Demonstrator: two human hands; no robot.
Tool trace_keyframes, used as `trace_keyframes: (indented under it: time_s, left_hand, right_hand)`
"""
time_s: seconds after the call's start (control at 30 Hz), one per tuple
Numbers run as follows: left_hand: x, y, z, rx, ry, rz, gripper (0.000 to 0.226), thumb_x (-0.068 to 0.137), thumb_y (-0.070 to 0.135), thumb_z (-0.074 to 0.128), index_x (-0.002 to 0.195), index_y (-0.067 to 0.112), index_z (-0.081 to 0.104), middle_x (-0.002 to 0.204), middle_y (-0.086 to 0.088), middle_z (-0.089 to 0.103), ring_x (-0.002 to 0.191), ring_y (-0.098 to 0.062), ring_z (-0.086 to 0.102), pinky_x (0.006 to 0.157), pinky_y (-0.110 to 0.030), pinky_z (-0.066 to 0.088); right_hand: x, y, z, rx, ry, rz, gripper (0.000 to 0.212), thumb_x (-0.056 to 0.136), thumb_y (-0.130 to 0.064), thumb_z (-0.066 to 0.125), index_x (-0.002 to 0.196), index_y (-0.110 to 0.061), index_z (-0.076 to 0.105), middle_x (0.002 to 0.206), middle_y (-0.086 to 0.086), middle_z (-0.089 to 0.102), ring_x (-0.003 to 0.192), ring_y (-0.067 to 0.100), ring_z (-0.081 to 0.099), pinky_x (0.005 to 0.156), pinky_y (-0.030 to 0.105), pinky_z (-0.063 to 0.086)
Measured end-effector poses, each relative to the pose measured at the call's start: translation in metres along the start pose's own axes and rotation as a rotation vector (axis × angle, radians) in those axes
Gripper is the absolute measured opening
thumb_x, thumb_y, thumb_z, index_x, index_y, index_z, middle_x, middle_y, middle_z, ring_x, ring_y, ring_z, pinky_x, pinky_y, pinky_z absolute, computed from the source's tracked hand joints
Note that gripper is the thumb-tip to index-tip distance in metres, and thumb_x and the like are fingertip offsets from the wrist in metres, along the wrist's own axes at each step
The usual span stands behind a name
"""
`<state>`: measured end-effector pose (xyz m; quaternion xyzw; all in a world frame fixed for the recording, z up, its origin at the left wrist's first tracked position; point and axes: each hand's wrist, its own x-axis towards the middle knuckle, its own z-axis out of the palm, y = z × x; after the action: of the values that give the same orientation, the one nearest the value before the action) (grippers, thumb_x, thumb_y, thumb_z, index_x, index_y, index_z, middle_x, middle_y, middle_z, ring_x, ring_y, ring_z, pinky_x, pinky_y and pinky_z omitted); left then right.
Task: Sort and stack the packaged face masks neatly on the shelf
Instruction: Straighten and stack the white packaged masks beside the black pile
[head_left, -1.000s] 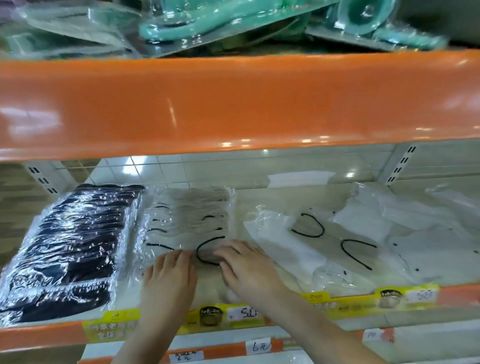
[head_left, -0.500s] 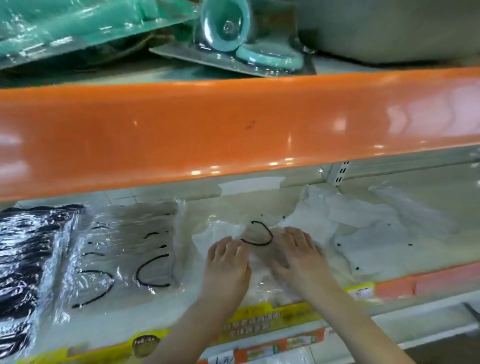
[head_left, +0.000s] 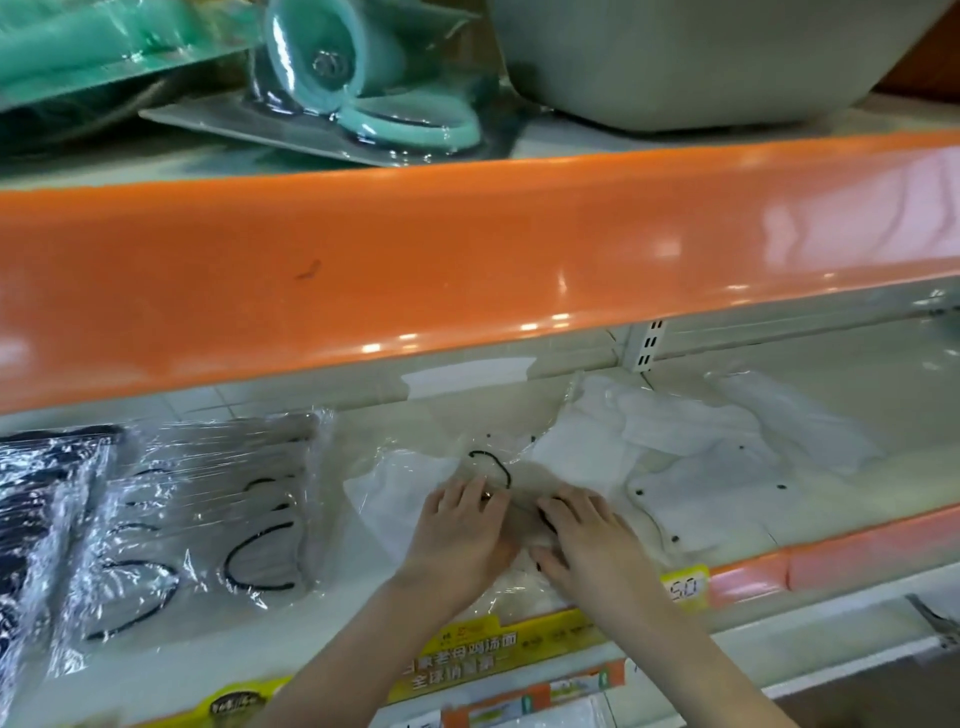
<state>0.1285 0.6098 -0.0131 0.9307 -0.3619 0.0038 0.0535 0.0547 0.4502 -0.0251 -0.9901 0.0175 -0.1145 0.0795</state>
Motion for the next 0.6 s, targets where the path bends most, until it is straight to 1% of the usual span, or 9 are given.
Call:
trace_keyframes:
  time_s: [0.13, 0.2, 0.27, 0.3, 0.33, 0.4, 0.47, 0.53, 0.6]
  left_hand:
    - [0.001, 0.001, 0.0, -0.043, -0.013, -0.04, 0.062, 0.088, 0.051, 0.047, 0.142, 0.023, 0.032, 0.143, 0.001, 0.034, 0.133, -0.022, 0.03, 0.106, -0.033, 0.025]
    - [-0.002, 0.002, -0.005, -0.075, 0.007, -0.016, 0.054, 0.086, 0.046, 0.047, 0.134, 0.021, 0.044, 0.131, 0.0, 0.047, 0.121, -0.024, 0.046, 0.096, -0.035, 0.038]
    - [-0.004, 0.0, -0.002, -0.122, 0.049, -0.037, 0.045, 0.075, 0.037, 0.052, 0.117, 0.021, 0.057, 0.106, 0.001, 0.061, 0.092, -0.024, 0.063, 0.072, -0.033, 0.05]
    - [-0.003, -0.002, -0.001, -0.133, 0.108, -0.042, 0.044, 0.072, 0.031, 0.059, 0.115, 0.021, 0.058, 0.101, 0.002, 0.062, 0.086, -0.023, 0.065, 0.068, -0.032, 0.05]
    - [-0.003, -0.002, -0.002, -0.17, 0.124, -0.054, 0.044, 0.073, 0.025, 0.063, 0.117, 0.022, 0.058, 0.103, 0.002, 0.062, 0.089, -0.023, 0.064, 0.069, -0.032, 0.05]
    - [-0.003, 0.003, -0.017, -0.24, 0.108, -0.113, 0.039, 0.09, 0.02, 0.054, 0.129, 0.025, 0.052, 0.121, 0.004, 0.057, 0.109, -0.02, 0.056, 0.081, -0.031, 0.044]
    - [0.002, -0.003, -0.015, -0.227, 0.269, -0.163, 0.034, 0.098, 0.023, 0.042, 0.131, 0.029, 0.05, 0.128, 0.01, 0.054, 0.118, -0.014, 0.05, 0.085, -0.028, 0.041]
    - [0.0, -0.005, -0.027, -0.254, 0.346, -0.155, 0.027, 0.097, 0.024, 0.043, 0.115, 0.025, 0.063, 0.112, 0.009, 0.064, 0.105, -0.013, 0.06, 0.074, -0.028, 0.047]
    - [-0.004, -0.011, -0.034, -0.285, 0.453, -0.122, 0.026, 0.088, 0.025, 0.045, 0.088, 0.021, 0.071, 0.084, 0.009, 0.068, 0.077, -0.013, 0.066, 0.051, -0.023, 0.047]
  right_hand:
    - [0.0, 0.002, -0.001, -0.011, 0.084, -0.009, 0.027, 0.078, -0.036, 0.051, 0.089, -0.02, 0.069, 0.093, -0.002, 0.066, 0.082, 0.022, 0.066, 0.058, 0.033, 0.053]
    - [0.004, 0.002, -0.005, 0.013, 0.13, -0.015, 0.016, 0.074, -0.025, 0.07, 0.089, -0.02, 0.069, 0.086, -0.003, 0.065, 0.075, 0.02, 0.066, 0.051, 0.031, 0.051]
    - [0.009, 0.002, -0.007, 0.023, 0.147, -0.026, 0.034, 0.059, -0.008, 0.083, 0.088, -0.019, 0.069, 0.079, -0.003, 0.064, 0.066, 0.019, 0.065, 0.044, 0.026, 0.047]
    - [0.012, 0.002, -0.009, 0.014, 0.154, -0.019, 0.041, 0.053, -0.002, 0.084, 0.087, -0.018, 0.068, 0.076, -0.003, 0.063, 0.063, 0.019, 0.064, 0.04, 0.025, 0.046]
    - [0.013, 0.002, -0.011, 0.014, 0.167, -0.022, 0.044, 0.051, 0.002, 0.084, 0.086, -0.017, 0.068, 0.074, -0.003, 0.062, 0.061, 0.019, 0.064, 0.038, 0.025, 0.045]
    - [0.016, 0.002, -0.014, 0.018, 0.2, -0.041, 0.048, 0.05, 0.007, 0.083, 0.089, -0.015, 0.069, 0.074, -0.002, 0.063, 0.06, 0.019, 0.063, 0.037, 0.025, 0.044]
    - [0.017, -0.002, -0.021, 0.032, 0.251, -0.056, 0.052, 0.049, 0.01, 0.083, 0.093, -0.012, 0.069, 0.076, -0.001, 0.064, 0.062, 0.019, 0.063, 0.04, 0.023, 0.043]
    - [0.018, -0.009, -0.028, 0.056, 0.306, -0.08, 0.051, 0.052, 0.01, 0.082, 0.097, -0.011, 0.069, 0.079, -0.001, 0.064, 0.065, 0.019, 0.064, 0.041, 0.023, 0.043]
    - [0.019, -0.019, -0.037, 0.107, 0.377, -0.117, 0.039, 0.065, 0.004, 0.077, 0.099, -0.011, 0.069, 0.085, 0.0, 0.066, 0.07, 0.019, 0.065, 0.046, 0.024, 0.046]
